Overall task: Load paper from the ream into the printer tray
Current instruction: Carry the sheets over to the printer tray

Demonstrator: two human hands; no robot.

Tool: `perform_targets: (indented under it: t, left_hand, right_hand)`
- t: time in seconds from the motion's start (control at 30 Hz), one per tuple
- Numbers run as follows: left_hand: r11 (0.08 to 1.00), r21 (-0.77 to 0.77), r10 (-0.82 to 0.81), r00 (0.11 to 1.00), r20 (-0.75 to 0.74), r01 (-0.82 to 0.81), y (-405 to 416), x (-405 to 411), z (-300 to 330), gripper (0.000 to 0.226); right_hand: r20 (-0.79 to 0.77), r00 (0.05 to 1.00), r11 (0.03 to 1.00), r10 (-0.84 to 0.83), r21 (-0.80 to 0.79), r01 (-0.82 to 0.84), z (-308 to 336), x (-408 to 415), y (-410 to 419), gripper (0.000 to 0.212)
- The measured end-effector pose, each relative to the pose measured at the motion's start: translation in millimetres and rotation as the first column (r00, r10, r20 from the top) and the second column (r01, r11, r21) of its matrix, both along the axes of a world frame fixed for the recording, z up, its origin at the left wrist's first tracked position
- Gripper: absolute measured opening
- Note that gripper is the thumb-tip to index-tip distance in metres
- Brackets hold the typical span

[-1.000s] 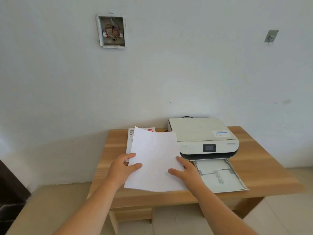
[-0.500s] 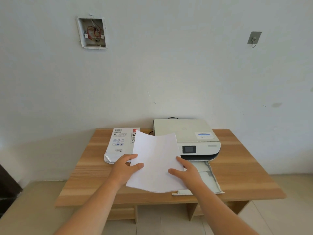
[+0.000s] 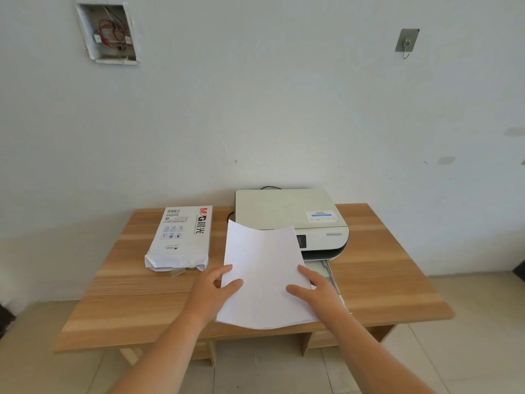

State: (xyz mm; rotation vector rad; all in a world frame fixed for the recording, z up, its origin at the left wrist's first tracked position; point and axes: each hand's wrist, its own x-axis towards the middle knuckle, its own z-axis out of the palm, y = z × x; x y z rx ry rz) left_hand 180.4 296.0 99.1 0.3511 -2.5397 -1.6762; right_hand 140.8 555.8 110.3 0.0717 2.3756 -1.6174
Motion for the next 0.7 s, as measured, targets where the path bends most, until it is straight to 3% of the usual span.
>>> perform_targets:
  t: [0.7]
  left_hand:
    - [1.000,0.006,-0.009,0.994,0.110,0.008,46,-51,-45,0.053]
  right_hand:
    - [0.055,0.998,0.997,0.030,0.066,-0.034,-42,-56,46,0.070]
